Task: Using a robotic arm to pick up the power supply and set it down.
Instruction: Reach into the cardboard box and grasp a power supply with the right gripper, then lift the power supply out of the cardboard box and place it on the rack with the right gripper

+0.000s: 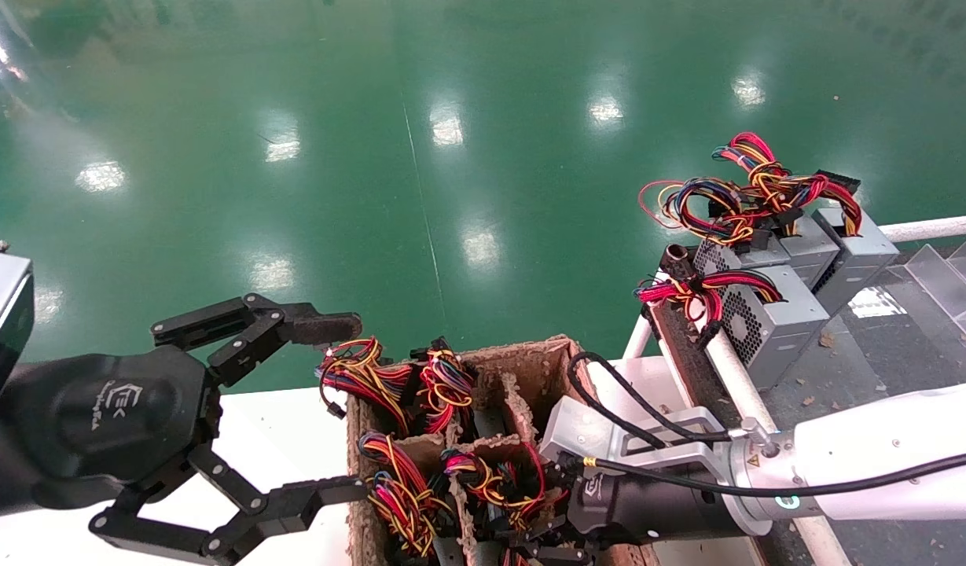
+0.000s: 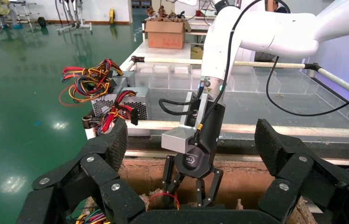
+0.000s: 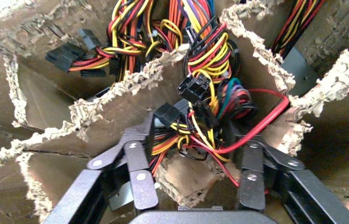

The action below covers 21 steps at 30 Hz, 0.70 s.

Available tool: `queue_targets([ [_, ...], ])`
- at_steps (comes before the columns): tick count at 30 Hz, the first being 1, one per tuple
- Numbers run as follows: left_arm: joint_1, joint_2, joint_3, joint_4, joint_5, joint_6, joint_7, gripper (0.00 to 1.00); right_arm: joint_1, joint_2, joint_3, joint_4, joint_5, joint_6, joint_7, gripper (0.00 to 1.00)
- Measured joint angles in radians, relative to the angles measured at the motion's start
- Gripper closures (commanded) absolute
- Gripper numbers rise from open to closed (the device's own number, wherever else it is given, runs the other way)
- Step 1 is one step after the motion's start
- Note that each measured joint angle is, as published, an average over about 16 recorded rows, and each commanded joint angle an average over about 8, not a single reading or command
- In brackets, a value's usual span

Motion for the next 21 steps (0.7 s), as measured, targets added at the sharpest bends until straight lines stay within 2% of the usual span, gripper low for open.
queue_targets([
  [21,0.000,0.000,0.000,0.000,0.000,0.000,0.000,0.00,-0.019,0.023,0.017,0.003,0.036,0.001,-0.013,1.00],
])
